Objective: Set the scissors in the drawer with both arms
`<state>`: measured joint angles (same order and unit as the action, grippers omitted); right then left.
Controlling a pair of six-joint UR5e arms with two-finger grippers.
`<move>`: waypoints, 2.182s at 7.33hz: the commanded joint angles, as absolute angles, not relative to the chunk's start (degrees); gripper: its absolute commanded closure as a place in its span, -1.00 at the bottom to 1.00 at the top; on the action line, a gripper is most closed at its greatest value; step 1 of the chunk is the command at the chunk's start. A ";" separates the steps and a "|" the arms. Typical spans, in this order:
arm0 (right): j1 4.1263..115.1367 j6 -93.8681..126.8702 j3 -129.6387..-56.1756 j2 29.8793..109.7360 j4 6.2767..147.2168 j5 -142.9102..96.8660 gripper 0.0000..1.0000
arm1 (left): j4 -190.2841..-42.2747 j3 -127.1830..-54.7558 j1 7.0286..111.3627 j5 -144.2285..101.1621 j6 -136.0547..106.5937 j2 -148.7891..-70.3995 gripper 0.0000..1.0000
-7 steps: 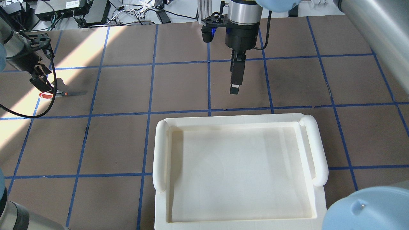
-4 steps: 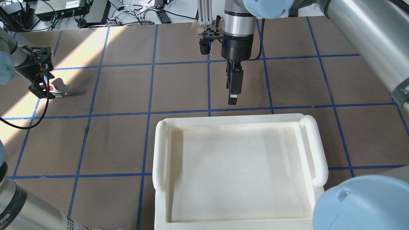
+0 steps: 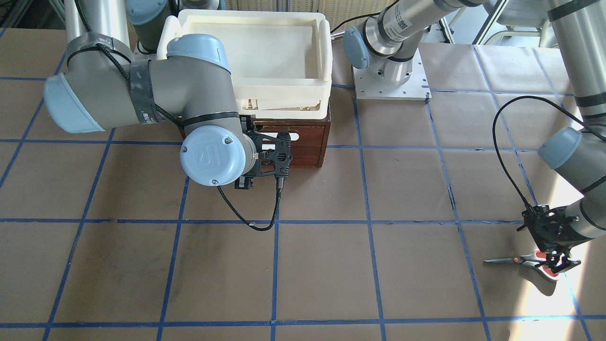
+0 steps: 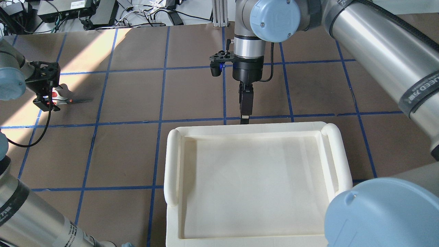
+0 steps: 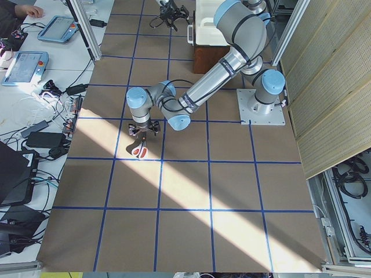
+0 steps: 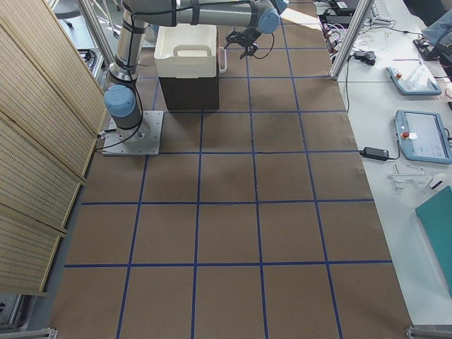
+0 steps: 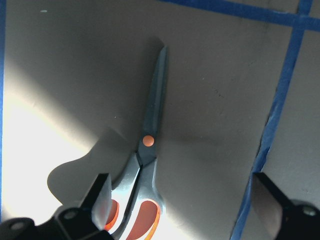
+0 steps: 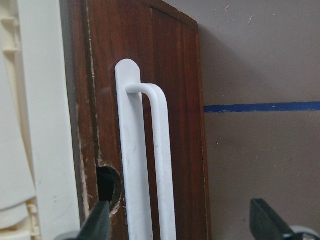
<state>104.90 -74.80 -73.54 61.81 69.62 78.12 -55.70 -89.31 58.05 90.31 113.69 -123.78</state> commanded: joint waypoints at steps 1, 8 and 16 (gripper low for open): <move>106.69 -74.79 -73.57 59.95 71.90 80.66 -0.96 | -53.80 -88.86 57.57 90.09 118.79 -126.29 -1.00; 107.40 -78.22 -75.41 59.85 71.28 83.41 -0.83 | -53.88 -87.54 57.48 89.12 122.43 -128.50 -0.87; 107.49 -78.31 -77.17 59.77 71.81 83.50 -0.60 | -54.14 -87.63 58.00 89.74 127.09 -126.83 1.00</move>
<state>107.46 -78.30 -77.14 59.83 71.80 83.50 -53.91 -87.62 57.67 89.76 127.31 -127.41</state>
